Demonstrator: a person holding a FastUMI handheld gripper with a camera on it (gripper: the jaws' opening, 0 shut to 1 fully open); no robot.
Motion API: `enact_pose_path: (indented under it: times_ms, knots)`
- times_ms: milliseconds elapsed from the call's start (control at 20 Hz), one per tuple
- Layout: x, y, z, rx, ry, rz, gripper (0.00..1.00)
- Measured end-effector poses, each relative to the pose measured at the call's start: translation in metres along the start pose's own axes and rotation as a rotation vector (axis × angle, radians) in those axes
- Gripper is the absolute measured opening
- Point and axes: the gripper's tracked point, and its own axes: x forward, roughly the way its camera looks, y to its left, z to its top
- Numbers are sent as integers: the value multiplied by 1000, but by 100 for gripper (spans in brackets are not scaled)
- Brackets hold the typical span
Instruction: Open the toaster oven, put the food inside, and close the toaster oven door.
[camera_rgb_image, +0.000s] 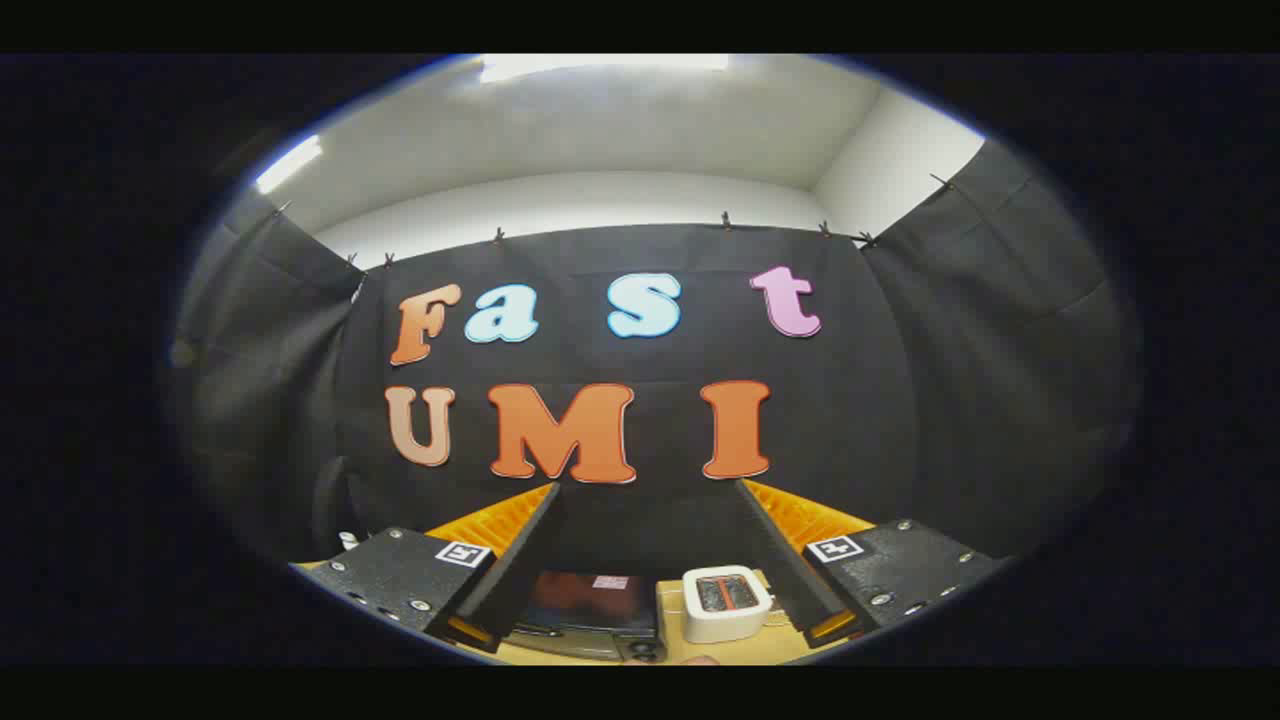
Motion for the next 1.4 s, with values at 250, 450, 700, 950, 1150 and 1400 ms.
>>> enact_pose_path:
  times_ms: [250, 450, 700, 950, 1150, 1400]
  knots:
    - [-11, 29, 25, -39, -28, 16, 99]
    - [-18, 49, 43, -48, -34, 36, 99]
    - [-17, 67, 56, -37, -35, 56, 99]
    - [-17, 82, 56, -42, -33, 86, 99]
    - [-16, 80, 53, -31, -21, 86, 99]
    - [-15, 73, 52, -23, -19, 78, 99]
